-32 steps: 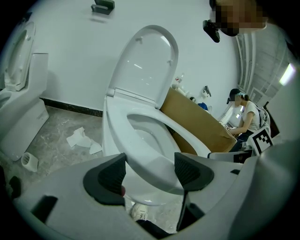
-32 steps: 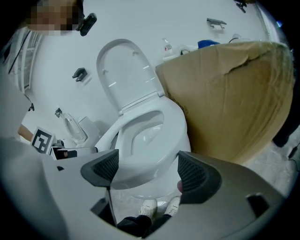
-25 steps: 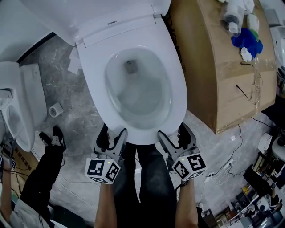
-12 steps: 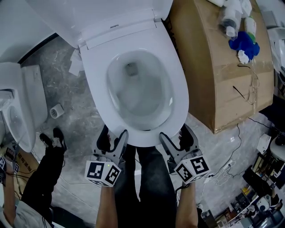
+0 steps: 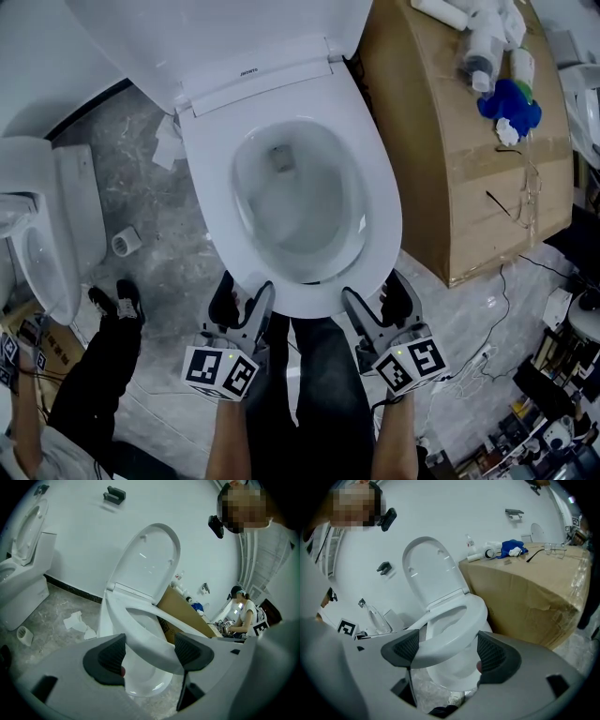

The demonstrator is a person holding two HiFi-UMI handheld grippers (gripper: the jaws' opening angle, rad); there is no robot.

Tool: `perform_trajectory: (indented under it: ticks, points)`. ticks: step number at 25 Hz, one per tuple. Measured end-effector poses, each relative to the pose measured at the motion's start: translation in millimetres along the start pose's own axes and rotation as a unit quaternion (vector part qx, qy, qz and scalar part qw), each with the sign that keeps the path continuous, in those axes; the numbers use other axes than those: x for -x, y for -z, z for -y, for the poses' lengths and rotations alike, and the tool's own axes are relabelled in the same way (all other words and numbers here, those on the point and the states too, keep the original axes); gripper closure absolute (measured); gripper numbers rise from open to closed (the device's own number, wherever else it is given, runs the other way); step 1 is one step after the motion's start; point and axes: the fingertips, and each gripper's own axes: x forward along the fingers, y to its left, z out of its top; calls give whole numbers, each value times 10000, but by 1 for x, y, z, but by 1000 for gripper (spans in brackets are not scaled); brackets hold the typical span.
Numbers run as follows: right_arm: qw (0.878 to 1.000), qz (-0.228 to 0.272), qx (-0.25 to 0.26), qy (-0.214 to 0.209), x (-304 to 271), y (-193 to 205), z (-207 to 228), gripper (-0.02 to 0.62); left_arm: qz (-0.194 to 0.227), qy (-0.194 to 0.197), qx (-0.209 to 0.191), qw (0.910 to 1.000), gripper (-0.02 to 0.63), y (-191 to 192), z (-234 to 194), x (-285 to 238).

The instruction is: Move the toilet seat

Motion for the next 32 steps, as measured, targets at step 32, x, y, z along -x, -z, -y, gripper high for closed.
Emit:
perform_trajectory:
  ticks: [32]
  points:
    - [9971,672,-355,-102,13,-62,-27,204,1124,-437,-213,9925,342,-63,23,25]
